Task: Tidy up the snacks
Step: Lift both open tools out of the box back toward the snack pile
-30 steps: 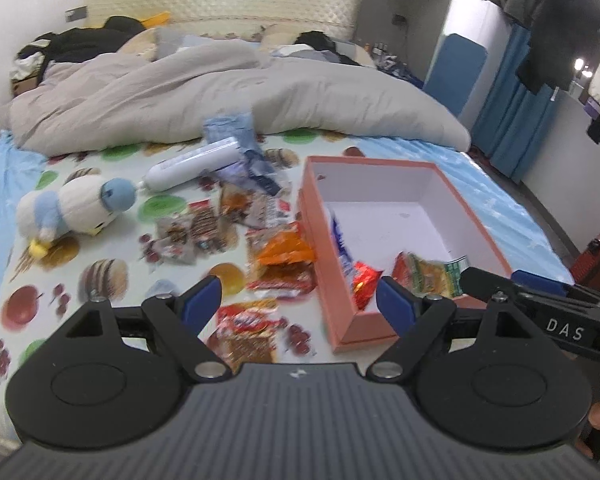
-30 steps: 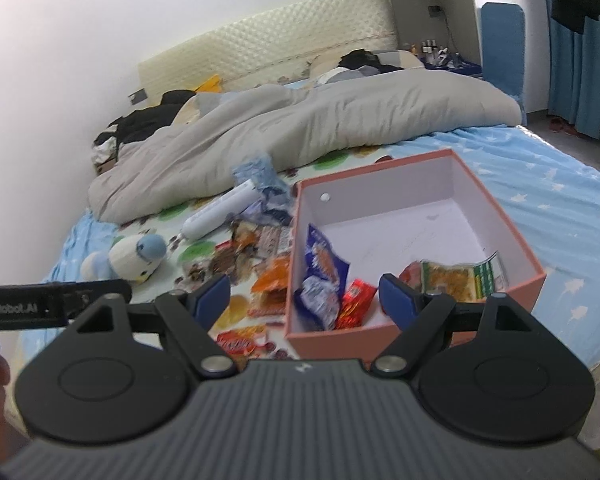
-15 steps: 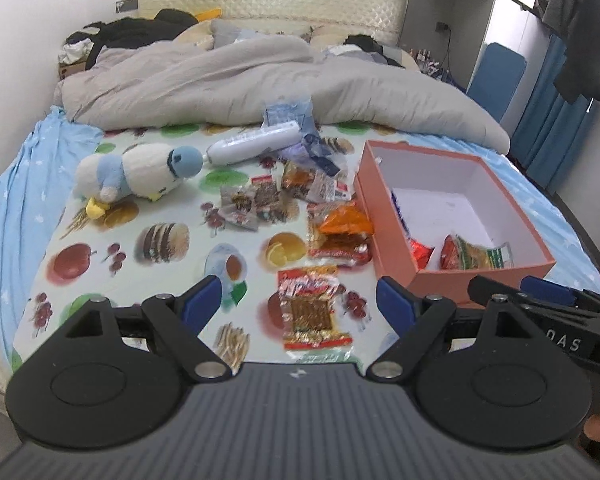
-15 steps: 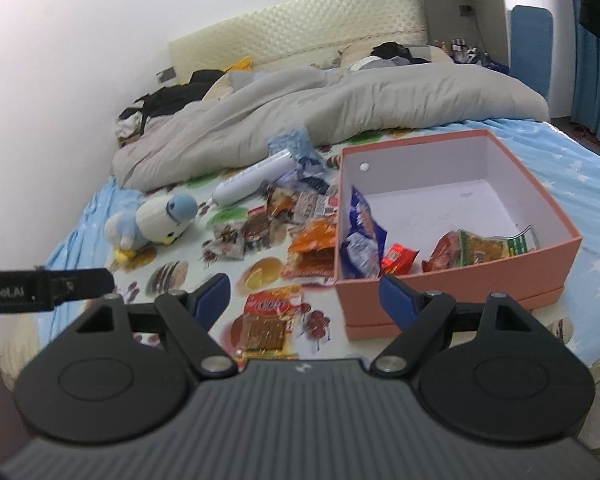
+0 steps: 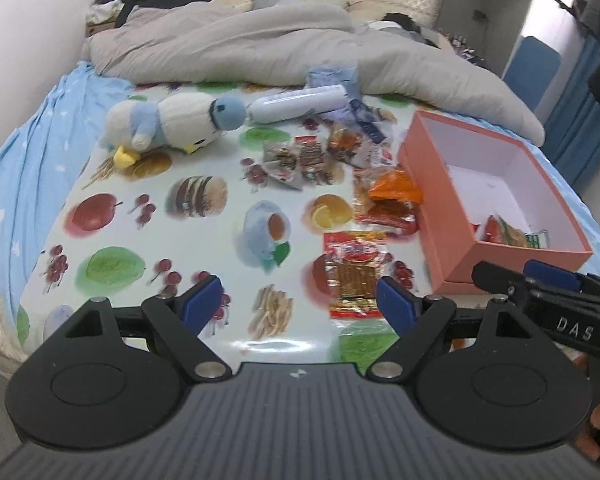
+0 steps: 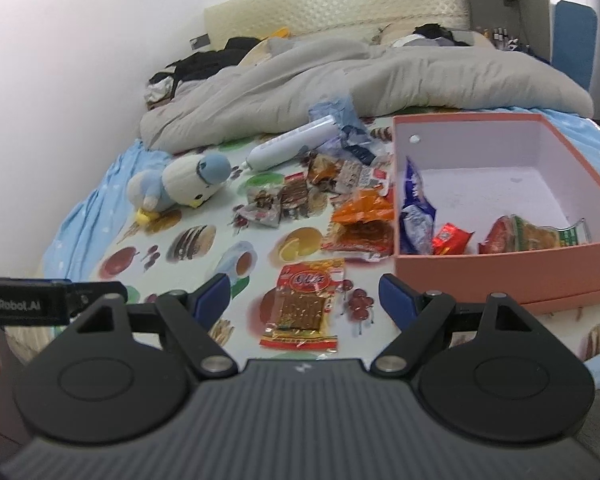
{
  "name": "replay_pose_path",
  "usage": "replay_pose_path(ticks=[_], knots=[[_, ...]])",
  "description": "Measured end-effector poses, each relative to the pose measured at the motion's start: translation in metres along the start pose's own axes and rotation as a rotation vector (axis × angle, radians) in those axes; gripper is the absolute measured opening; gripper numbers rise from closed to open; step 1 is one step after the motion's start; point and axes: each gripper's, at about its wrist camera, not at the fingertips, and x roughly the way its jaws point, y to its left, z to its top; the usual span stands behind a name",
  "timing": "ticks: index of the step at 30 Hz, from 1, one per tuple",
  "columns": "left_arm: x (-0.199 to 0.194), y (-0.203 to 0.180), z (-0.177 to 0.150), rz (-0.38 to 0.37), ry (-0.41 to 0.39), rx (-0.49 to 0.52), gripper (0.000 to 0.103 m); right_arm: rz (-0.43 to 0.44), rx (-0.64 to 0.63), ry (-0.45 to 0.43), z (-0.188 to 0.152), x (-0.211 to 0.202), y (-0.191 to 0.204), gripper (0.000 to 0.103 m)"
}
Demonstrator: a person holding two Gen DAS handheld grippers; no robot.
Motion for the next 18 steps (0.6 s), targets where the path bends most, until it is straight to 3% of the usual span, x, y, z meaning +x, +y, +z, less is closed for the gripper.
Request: replay_pose_path(ticks=[18], knots=[[0.080,0.040,0.034,0.016,0.082,-0.068,0.087,-0.013,-0.053,0.098,0.006,0.068,0.022,0.082]])
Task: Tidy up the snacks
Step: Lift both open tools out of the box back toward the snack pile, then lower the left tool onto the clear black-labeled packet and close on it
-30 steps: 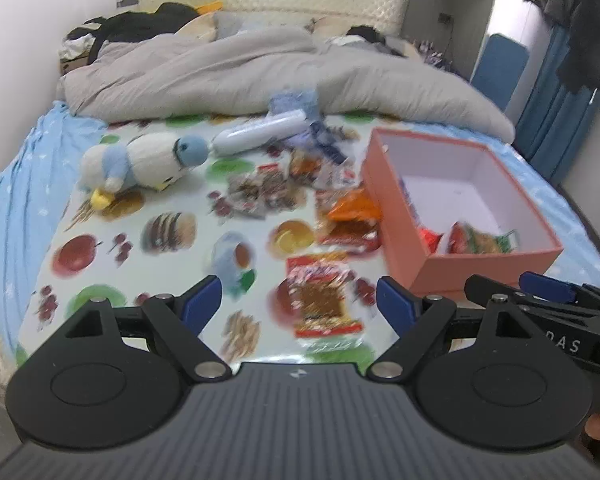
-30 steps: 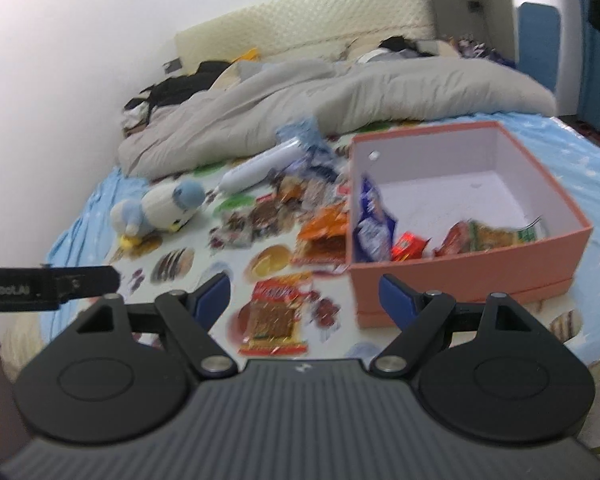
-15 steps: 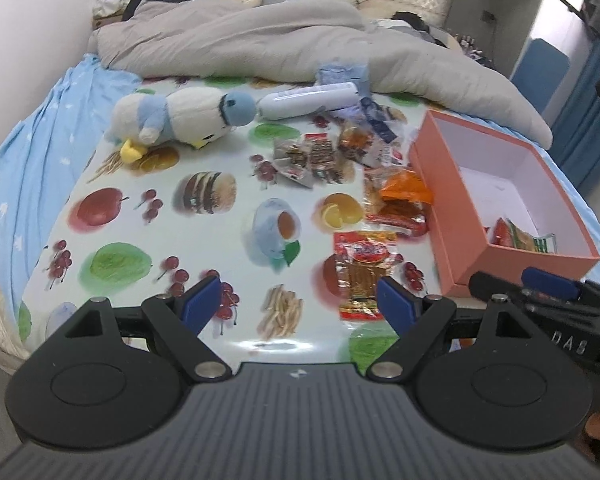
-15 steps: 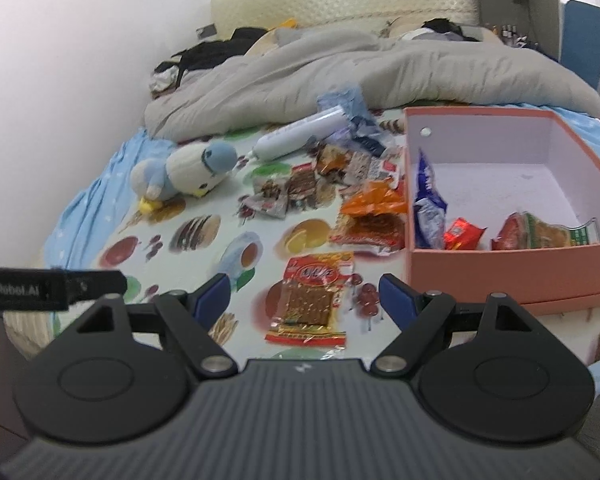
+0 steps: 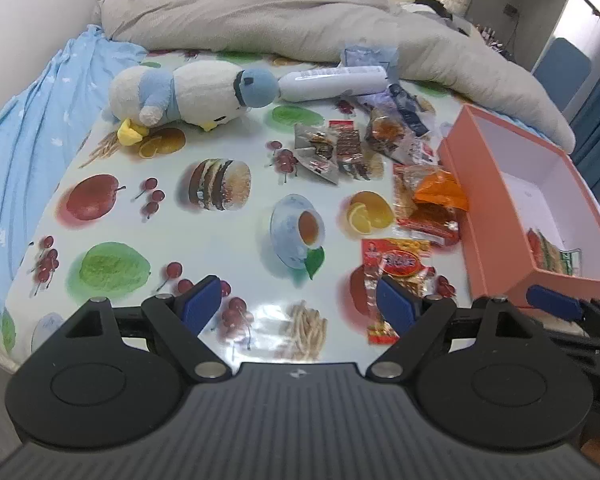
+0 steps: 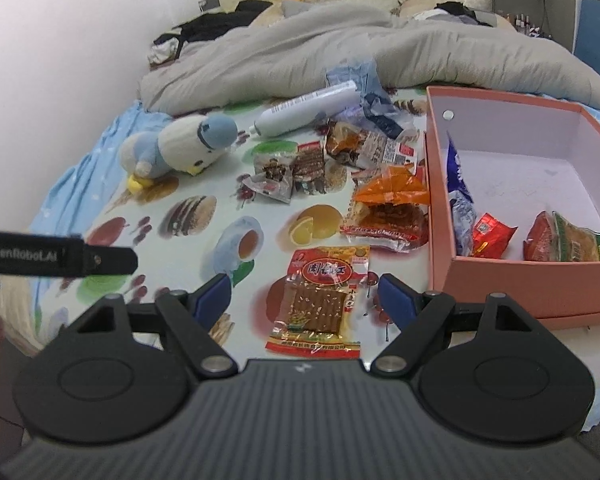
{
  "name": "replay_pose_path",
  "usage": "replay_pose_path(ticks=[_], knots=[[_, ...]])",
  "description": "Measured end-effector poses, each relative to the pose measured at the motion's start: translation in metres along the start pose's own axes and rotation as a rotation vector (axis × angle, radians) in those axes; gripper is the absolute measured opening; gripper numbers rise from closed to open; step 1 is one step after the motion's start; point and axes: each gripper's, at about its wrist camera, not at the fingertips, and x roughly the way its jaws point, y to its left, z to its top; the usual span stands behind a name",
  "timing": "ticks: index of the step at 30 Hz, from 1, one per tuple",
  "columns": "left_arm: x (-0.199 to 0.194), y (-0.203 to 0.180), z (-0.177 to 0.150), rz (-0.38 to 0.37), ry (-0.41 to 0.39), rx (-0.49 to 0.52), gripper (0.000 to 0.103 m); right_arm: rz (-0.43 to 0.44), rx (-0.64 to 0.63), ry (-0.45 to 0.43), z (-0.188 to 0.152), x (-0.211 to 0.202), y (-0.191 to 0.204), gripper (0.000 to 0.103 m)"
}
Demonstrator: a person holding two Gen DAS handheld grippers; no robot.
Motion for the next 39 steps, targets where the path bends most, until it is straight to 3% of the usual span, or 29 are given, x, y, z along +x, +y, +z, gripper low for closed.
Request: replay_pose_path(ticks=[9,18,22,25,31,34,39], knots=[[0.067,0.014,0.032,0.018,0.040,-0.012,0.087,-0.006,-0.023,0.092,-0.008,0.054,0.006,0.082],[0.140,0.018,0.065,-0.010,0.037,0.005,0.087,-0.066,-0.053,0.160,-0.028,0.107,0.012,0.083],[0.172,0.014,0.081,-0.043,0.032,0.046,0.087,-0.088,-0.083,0.147,-0.033,0.120,0.010,0.082],[0.193,0.010,0.094,-0.062,0.018,0.047,0.087,-0.101,-0.074,0.154,-0.034,0.128,0.006,0.072],[0.229,-0.002,0.125,-0.062,-0.018,0.072,0.087,-0.105,-0.104,0.168,-0.038,0.140,0.003,0.075],[0.245,-0.011,0.137,-0.057,-0.027,0.089,0.087,-0.076,-0.120,0.169,-0.036,0.141,0.006,0.058],[0.271,-0.018,0.145,-0.044,-0.001,0.080,0.087,-0.057,-0.126,0.168,-0.032,0.141,0.006,0.054]])
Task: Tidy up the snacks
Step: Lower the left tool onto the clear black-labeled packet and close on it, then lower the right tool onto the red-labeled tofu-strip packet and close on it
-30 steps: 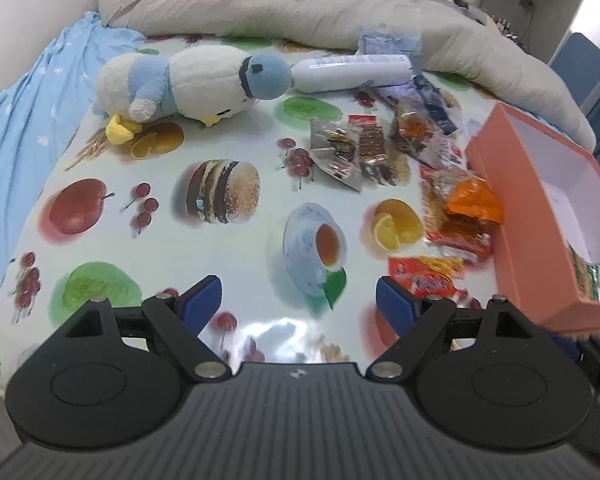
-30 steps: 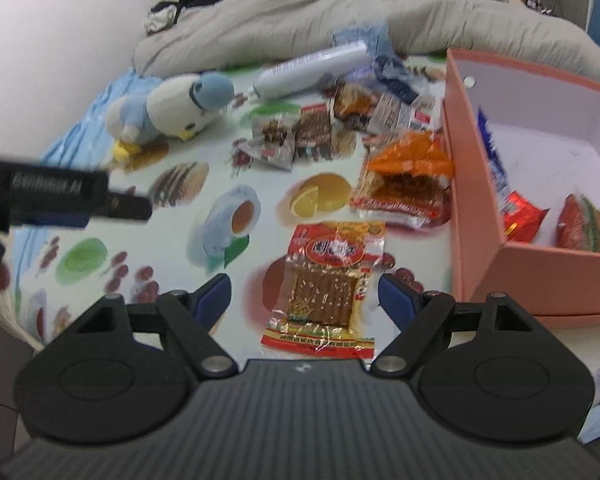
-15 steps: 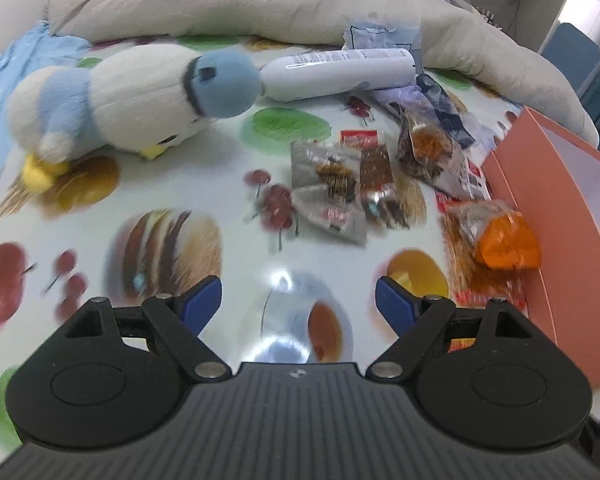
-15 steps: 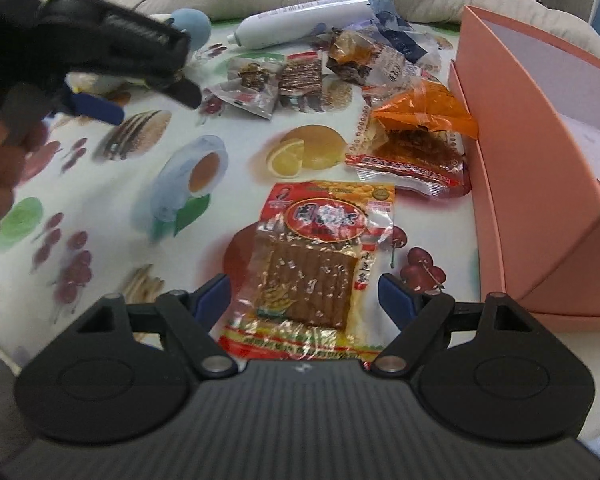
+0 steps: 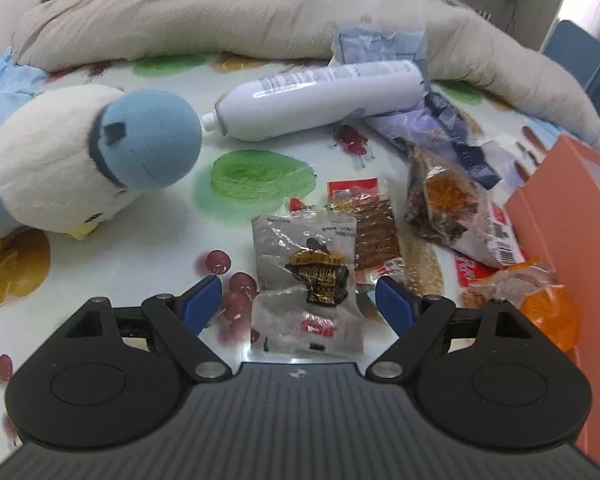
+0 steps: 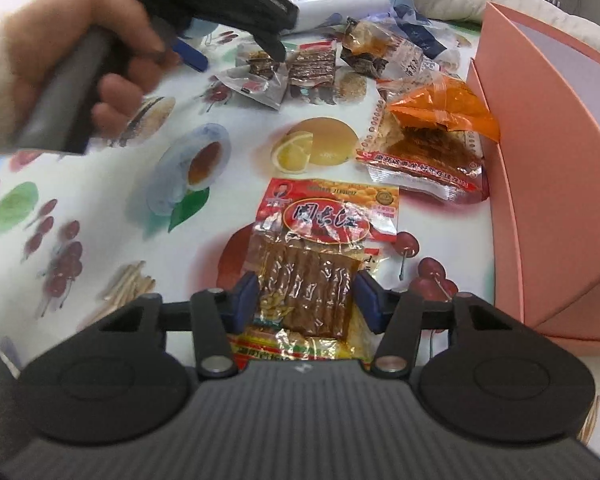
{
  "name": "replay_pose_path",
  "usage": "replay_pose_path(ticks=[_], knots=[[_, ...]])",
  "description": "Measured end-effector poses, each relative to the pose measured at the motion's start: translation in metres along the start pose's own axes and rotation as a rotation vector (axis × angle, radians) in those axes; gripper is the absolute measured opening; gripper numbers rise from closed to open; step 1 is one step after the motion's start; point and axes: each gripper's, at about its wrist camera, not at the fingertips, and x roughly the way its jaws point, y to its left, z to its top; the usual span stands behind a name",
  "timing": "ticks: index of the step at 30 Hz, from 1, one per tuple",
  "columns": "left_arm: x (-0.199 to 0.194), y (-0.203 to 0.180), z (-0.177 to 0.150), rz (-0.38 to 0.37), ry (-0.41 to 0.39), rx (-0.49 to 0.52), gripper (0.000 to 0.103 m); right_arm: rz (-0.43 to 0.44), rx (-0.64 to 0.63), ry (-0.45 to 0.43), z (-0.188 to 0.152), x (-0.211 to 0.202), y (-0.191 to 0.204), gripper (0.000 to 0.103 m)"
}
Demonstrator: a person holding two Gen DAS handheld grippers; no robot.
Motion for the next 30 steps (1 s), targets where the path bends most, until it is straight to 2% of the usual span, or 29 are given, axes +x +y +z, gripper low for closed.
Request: replay_pose_path(ticks=[6,8,10,11,16,22,24,25,28,30], knots=[[0.020,-0.006,0.001,0.013,0.023,-0.016,0.085,0.039,0.007,0.016,0.002,-0.005,-0.006,0.053],[0.026,-0.009,-0.003,0.014,0.038,-0.016,0.072,0.051,0.011,0.023,0.004,-0.007,-0.006,0.052],[0.027,-0.011,-0.007,0.039,0.027,0.003,0.069,0.053,0.006,0.022,0.005,-0.010,-0.007,0.007],[0.026,-0.012,-0.008,0.041,0.021,0.007,0.069,0.059,0.016,0.033,0.005,-0.010,-0.008,0.003],[0.017,-0.011,-0.013,0.041,0.026,0.010,0.065,0.066,0.044,0.040,0.003,-0.009,-0.014,0.003],[-0.013,0.003,-0.034,0.042,0.019,-0.001,0.064,0.101,0.100,0.010,0.004,-0.017,-0.019,0.010],[-0.027,0.010,-0.044,0.034,0.019,-0.012,0.064,0.117,0.121,0.012,0.003,-0.019,-0.017,0.025],[-0.035,0.014,-0.051,0.033,0.015,-0.021,0.064,0.125,0.126,0.014,0.002,-0.020,-0.014,0.039],[-0.060,0.027,-0.071,0.036,0.016,-0.058,0.064,0.138,0.107,-0.007,0.001,-0.026,0.000,0.044],[-0.075,0.033,-0.086,0.040,0.020,-0.074,0.063,0.131,0.093,-0.009,0.001,-0.026,0.008,0.060]])
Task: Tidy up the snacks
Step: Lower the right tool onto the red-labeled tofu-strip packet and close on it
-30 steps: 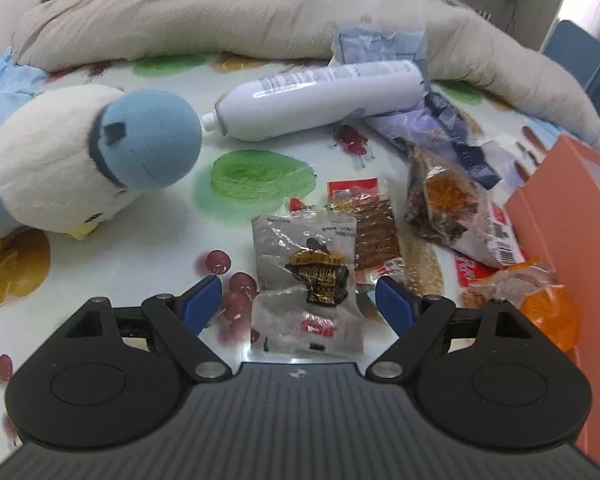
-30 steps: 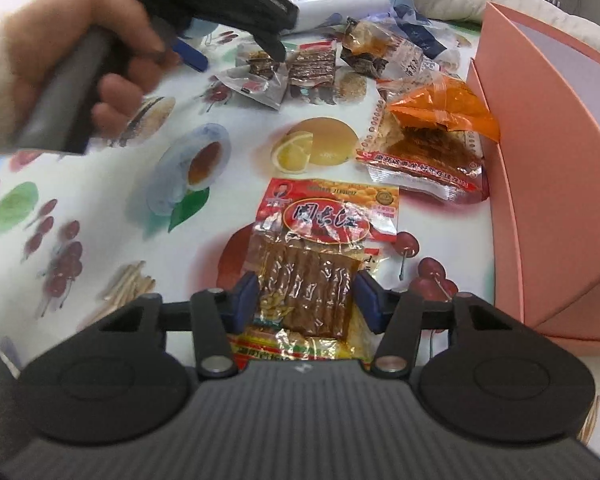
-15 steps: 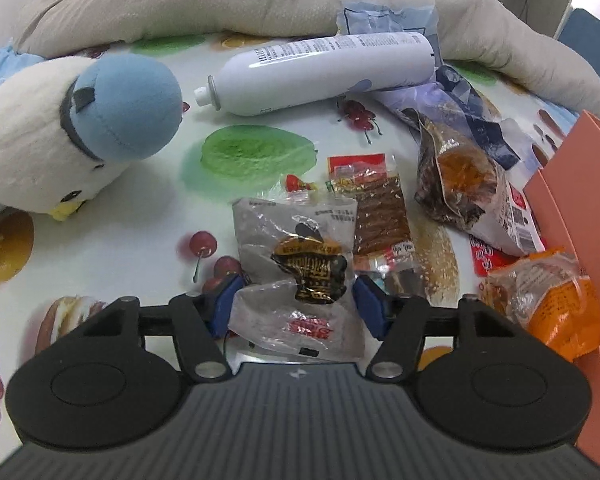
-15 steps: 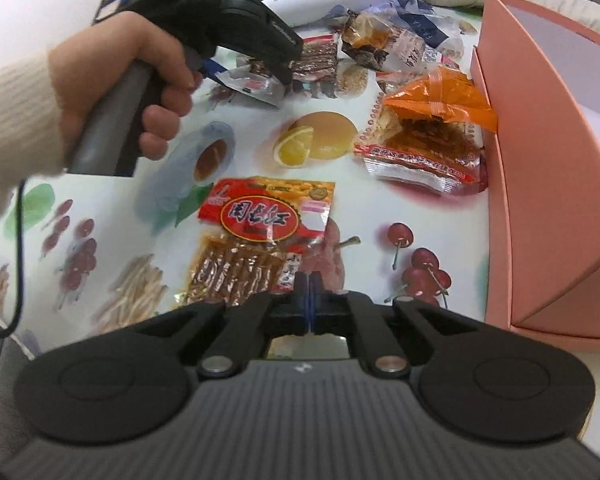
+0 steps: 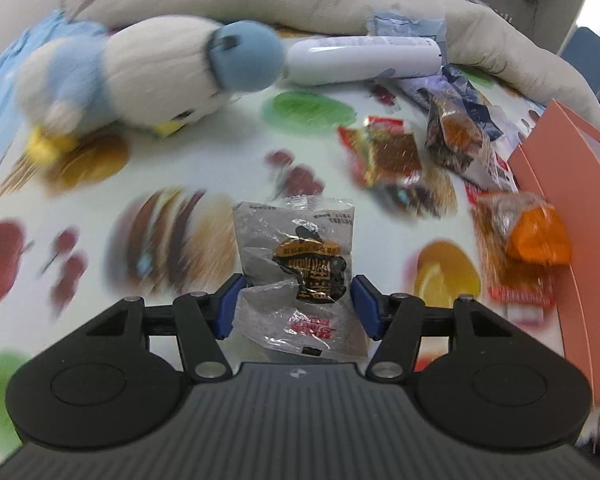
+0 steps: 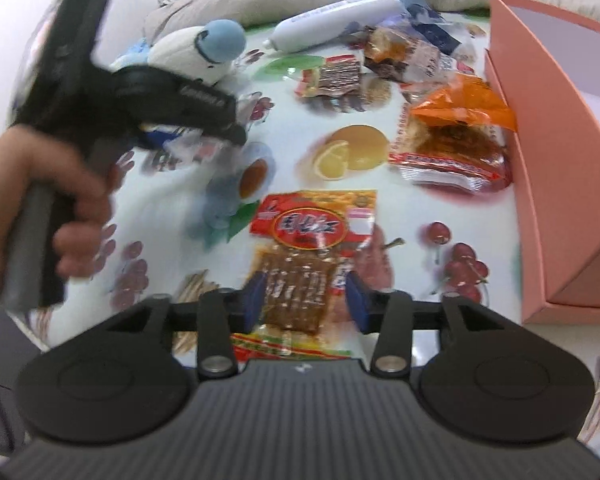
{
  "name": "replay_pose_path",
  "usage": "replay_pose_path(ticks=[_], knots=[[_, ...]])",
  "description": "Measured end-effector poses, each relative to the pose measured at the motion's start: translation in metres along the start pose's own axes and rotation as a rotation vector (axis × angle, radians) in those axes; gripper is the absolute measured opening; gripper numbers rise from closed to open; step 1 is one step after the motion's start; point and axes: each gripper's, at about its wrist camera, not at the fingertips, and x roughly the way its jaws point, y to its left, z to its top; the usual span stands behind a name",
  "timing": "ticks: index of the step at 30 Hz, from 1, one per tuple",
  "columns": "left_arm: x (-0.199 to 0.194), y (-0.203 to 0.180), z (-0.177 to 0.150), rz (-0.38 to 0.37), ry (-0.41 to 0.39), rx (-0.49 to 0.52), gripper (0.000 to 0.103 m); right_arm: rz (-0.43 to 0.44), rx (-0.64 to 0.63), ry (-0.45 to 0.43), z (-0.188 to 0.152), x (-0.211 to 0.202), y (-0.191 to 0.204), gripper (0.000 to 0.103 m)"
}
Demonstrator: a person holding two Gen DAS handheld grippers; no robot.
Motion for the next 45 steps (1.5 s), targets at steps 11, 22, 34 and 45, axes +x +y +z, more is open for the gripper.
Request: replay_pose_path(ticks=[11,22,34,45], knots=[[-0.055,0.025,-0.065,-0.001,0.020,-0.055,0.063,-0.081,-0.190,0.024,-0.024,0.024,0.029,0.087],[-0.082,0.029,-0.087,0.014,0.009,-0.127,0.063,-0.029,-0.259,0.015,-0.015,0.023,0.029,0.053],[-0.100,0.008,-0.097,-0.019,0.021,-0.123,0.063,0.018,-0.121,0.040,-0.019,0.005,0.005,0.003],[-0.062,-0.018,-0.118,-0.046,0.060,-0.007,0.063,0.116,0.150,0.004,-0.006,0.000,-0.040,0.013]])
